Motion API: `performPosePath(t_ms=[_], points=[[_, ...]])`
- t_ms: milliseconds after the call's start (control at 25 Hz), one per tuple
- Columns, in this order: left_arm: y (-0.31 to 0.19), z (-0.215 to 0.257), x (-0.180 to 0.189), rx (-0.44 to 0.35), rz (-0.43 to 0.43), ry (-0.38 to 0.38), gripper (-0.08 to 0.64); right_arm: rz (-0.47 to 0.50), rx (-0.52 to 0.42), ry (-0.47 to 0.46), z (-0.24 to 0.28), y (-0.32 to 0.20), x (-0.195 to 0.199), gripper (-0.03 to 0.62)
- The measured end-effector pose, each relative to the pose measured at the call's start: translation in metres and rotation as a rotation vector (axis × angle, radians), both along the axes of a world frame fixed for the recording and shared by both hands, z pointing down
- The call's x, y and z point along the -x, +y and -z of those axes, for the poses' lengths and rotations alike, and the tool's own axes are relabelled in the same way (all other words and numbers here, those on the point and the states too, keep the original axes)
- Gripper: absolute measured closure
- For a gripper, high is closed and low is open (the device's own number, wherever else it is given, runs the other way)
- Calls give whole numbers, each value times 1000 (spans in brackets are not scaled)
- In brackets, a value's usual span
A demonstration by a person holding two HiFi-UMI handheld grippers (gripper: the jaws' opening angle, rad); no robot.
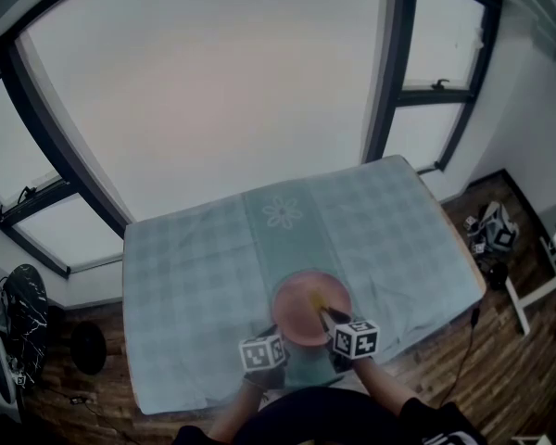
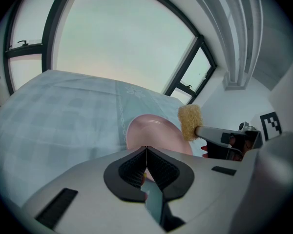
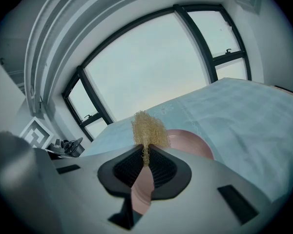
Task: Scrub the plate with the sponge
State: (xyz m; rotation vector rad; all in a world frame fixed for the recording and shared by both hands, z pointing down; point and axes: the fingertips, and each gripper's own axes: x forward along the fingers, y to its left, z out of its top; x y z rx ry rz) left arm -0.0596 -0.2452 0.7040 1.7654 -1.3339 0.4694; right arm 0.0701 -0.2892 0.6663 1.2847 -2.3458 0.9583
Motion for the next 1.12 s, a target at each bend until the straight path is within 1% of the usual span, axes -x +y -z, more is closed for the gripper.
performPosePath(t_ms=[160,560,800,1120], points=[[-13,-3,-3,7,-4,-2,552,2,27,15,-14,-16,-4,557],[-38,-13,0,27,12,10,552,6,56,63,-34,-53,-7,557],[-48,-21,3,45,15,17,552,16,82,87,-50,-66,-3,557],[-57,-22,1,47,14,24,552,16,121,111,-66,-74,-3,557]])
